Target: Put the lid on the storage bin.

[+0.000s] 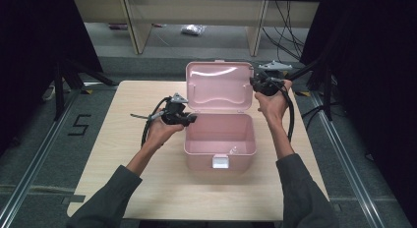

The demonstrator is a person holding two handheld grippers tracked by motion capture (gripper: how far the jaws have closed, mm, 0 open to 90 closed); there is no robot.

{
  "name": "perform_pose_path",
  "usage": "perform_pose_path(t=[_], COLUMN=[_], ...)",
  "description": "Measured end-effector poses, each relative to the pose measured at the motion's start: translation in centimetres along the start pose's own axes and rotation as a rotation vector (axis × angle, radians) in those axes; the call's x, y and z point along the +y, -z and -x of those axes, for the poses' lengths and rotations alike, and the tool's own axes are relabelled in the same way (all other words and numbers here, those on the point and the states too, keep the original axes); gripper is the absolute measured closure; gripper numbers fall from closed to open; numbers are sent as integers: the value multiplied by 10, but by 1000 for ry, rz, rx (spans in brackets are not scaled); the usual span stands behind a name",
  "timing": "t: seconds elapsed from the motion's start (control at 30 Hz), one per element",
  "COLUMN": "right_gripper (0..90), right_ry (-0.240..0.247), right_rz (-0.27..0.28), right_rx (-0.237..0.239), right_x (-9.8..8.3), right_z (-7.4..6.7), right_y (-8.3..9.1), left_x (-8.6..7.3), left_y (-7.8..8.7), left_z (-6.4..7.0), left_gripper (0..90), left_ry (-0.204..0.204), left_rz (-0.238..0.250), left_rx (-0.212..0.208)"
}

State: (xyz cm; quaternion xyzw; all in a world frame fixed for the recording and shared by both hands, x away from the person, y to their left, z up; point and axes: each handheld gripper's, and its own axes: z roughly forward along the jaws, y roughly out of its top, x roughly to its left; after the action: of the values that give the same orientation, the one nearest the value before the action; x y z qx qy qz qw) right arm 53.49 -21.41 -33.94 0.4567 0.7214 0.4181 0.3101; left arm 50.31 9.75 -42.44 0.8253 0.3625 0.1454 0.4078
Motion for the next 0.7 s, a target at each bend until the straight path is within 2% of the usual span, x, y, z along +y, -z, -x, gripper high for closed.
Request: perform_pose_path(t=[0.27,0.33,0.47,0.5,0.6,0.67,0.7], right_gripper=[862,864,865,866,868,869,870], right_ry=[-17,-1,-9,-15,5,-14,8], right_rz=[45,61,77,67,90,84,101], right_rx=[24,28,33,44,48,55,48], right_x=[-5,-6,-8,-8,-10,-11,-13], right_z=[-2,-1,-4,-4,-3,-5,-4], right_y=[16,18,25,28,30,34,35], left_x=[0,0,-1,-1,-1,-2,-2], left_y=[0,0,0,-1,-1,-1,-1], left_z=[1,0,0,0,-1,-1,0], left_gripper=[755,755,754,753,750,750,750], left_ry=[1,2,4,4,6,4,5], left_rz=[8,8,14,14,17,17,20], left_rx=[0,0,-1,-2,-13,-13,-6])
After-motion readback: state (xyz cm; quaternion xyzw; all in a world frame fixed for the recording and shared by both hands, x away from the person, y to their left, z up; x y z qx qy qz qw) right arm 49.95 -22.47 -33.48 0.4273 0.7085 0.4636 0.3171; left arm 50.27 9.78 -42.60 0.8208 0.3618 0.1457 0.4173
